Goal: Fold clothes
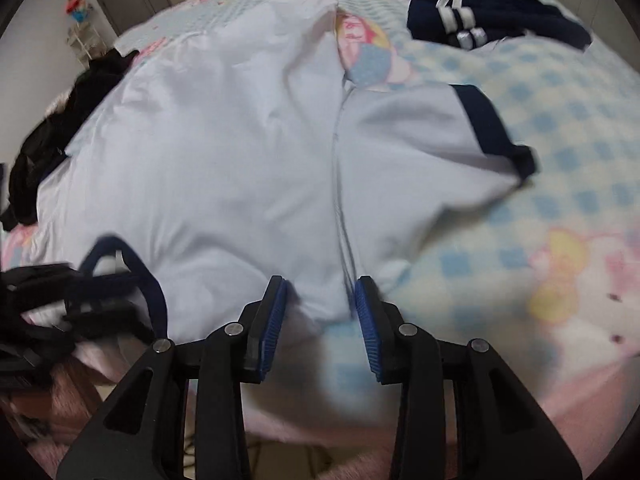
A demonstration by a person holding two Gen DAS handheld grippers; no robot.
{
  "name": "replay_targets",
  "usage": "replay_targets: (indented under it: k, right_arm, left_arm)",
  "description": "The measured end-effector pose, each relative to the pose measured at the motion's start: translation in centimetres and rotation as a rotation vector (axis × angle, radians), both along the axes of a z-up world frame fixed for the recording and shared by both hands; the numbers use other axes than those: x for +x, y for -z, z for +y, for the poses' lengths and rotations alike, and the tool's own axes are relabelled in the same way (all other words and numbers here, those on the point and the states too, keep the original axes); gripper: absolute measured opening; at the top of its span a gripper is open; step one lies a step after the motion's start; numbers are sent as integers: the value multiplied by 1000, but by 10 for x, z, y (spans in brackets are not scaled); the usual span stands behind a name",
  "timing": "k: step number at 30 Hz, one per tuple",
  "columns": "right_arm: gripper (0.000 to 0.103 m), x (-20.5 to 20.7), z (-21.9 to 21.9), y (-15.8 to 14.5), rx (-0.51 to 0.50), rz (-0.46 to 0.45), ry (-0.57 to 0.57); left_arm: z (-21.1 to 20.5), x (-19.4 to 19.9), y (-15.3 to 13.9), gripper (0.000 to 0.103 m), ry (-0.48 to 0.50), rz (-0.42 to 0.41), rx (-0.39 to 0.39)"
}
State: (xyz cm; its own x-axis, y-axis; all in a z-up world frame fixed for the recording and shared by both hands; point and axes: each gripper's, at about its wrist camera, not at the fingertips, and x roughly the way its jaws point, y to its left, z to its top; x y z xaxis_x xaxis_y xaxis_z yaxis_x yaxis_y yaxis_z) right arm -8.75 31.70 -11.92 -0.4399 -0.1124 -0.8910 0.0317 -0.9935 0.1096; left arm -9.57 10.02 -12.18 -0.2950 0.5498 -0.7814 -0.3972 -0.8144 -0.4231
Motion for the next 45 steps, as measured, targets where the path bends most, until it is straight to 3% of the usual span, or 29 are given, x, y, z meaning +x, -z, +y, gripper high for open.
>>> replay_targets:
  k: [1,4,7,11,19,21,28,33,36,38,43,45]
  right_arm:
    - [37,3,-1,-6,20,10,-4]
    - [37,5,-17,-27,-54,107,-66]
    - [43,1,-35,-31,-113,139,-114]
    - [42,4,-45,-32,-104,124,-143]
    - [42,11,-65,-34,-86,94,-200]
    - [42,13,-70,-35,-82,87,-215]
    - [43,-37,-174,-11,-117,61,-378]
    - [43,-48,-233,20,-67,24,-423]
    - [43,-55,-241,17,-108,7,-411]
    - [43,-59,-247,5,-104,24,-425]
    - [43,-68,-269,-16,-133,44,-480]
    - [44,-68,-288,-13,-140,34,-519]
  left_arm:
    - [-17,-3,2,36,-60,2,-16]
    - [-59,-13,13,36,-187,-25,-47]
    - [-81,-13,19,36,-238,-48,-48]
    - [-94,4,28,36,-215,-69,-130]
    - [-152,24,8,36,-312,-32,37]
    - [-173,14,6,36,-392,-21,72]
    - [-207,-17,11,41,-486,-3,75]
    - [-230,-40,15,41,-552,11,77]
    - [-244,-53,17,36,-591,19,78]
    - [-251,-60,14,22,-594,38,63]
    - [-273,-72,-9,20,-558,78,137]
    - [-281,-76,-8,24,-572,70,118]
